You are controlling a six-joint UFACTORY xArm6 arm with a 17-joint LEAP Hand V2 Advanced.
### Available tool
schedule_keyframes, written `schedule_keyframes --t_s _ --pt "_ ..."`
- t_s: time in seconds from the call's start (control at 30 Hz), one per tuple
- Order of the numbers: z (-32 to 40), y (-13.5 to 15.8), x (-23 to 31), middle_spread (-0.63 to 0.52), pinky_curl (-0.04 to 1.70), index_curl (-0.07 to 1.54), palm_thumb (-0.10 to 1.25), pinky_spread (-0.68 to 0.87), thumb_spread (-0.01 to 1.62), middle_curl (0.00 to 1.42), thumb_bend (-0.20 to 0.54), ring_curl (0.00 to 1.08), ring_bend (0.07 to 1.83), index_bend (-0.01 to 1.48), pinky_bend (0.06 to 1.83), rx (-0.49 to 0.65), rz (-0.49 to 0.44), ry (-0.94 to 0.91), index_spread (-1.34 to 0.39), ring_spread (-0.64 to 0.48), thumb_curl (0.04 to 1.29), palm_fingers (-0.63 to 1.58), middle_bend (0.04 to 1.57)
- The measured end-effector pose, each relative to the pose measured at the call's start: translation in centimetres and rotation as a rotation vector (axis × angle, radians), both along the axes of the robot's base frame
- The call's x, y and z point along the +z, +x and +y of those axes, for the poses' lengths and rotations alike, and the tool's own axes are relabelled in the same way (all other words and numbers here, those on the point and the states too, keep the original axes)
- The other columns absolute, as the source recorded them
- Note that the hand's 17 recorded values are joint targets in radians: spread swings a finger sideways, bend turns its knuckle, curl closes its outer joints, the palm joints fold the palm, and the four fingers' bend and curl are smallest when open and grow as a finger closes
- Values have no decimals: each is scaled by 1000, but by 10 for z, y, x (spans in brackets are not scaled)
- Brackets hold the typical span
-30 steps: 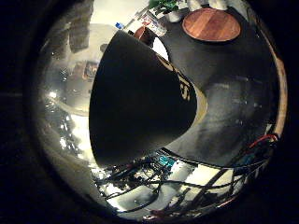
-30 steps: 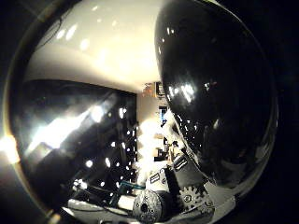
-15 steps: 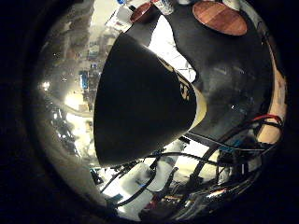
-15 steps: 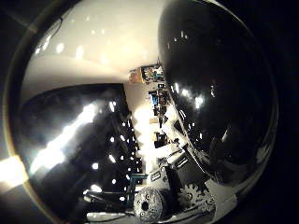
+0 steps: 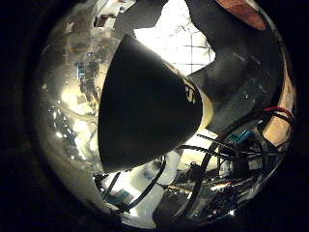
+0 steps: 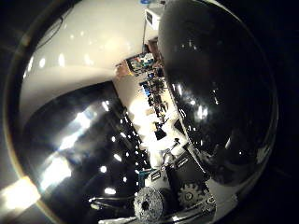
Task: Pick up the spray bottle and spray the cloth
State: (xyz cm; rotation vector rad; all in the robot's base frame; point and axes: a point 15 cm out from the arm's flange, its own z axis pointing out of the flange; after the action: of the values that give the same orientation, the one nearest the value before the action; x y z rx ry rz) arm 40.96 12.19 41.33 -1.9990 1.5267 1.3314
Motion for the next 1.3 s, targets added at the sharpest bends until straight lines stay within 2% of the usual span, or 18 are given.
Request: schedule_keyframes --t_s 0.33,0.67,0.83,1.17,1.3 --pt "-3 12 -54 -160 1458 864 945 -227 943 827 -13 863 1325 1115 1023 -55 219 -84 -256 -241 787 1102 1319" --pt "-5 13 -85 -163 1458 854 963 -221 1030 820 -10 861 1328 1112 1029 -54 313 -138 -260 -238 772 1105 1320" --pt "-7 13 -85 -163 1448 849 968 -218 1055 818 -11 859 1328 1113 1035 -59 314 -137 -264 -237 760 1107 1320" --pt "-10 6 -39 -163 1432 844 965 -211 1082 816 -13 861 1335 1118 1043 -79 195 -143 -265 -238 733 1105 1323" --pt "-5 8 -43 -164 1428 843 963 -209 1084 817 -14 862 1336 1121 1046 -78 195 -148 -264 -238 727 1102 1321"
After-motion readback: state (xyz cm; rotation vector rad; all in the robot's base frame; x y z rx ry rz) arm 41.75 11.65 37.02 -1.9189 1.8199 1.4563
